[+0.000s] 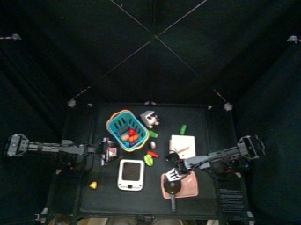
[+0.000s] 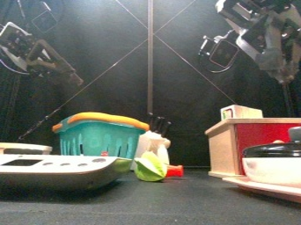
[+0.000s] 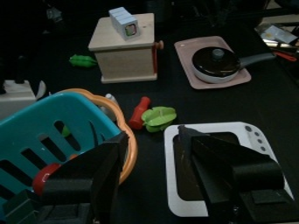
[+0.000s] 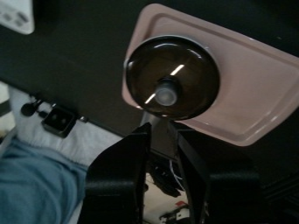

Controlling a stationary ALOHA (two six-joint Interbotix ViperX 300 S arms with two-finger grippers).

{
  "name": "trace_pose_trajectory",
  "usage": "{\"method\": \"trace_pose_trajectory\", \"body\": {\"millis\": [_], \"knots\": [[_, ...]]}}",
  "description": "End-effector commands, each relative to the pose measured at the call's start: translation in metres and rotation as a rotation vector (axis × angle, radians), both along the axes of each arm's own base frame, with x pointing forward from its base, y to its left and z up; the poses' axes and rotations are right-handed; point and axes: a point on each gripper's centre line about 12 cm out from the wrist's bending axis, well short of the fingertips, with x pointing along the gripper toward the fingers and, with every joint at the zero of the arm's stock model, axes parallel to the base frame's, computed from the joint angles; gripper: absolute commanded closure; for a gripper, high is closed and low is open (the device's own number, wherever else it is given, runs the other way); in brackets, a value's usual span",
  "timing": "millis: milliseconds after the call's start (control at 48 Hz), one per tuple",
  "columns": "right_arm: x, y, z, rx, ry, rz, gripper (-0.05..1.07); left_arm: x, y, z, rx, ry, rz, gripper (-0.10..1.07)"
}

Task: Grab pot lid

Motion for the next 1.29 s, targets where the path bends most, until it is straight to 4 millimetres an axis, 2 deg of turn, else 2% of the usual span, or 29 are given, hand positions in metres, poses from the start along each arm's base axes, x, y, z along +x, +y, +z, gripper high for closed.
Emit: {"method": "trace_pose_trajectory", "body": {"millis": [0,312,625,771,1062,1271], "knots": [[0.004,0.012,0.007,-0.053,-0.036,0.018,0.36,0.002,0.0,0.009,-0.004,-0.049,-0.001,0.11],[0.009,0.033,-0.012,-0.195,-0.055,0.118,0.34,-0.001,-0.001,0.003,-0.003,-0.048,-0.003,0.11],[0.013,0.032,-0.032,-0.261,-0.014,0.161,0.17,-0.004,0.0,-0.005,-0.006,-0.029,-0.001,0.11],[0.018,0.036,-0.035,-0.289,-0.018,0.189,0.17,-0.005,0.0,-0.007,-0.006,-0.025,0.001,0.11],[0.014,0.047,-0.042,-0.276,0.003,0.208,0.18,-0.005,0.0,-0.009,-0.007,-0.019,0.001,0.11],[0.014,0.046,-0.05,-0.287,0.025,0.21,0.18,-0.005,-0.001,-0.009,-0.007,-0.017,-0.001,0.11]]}}
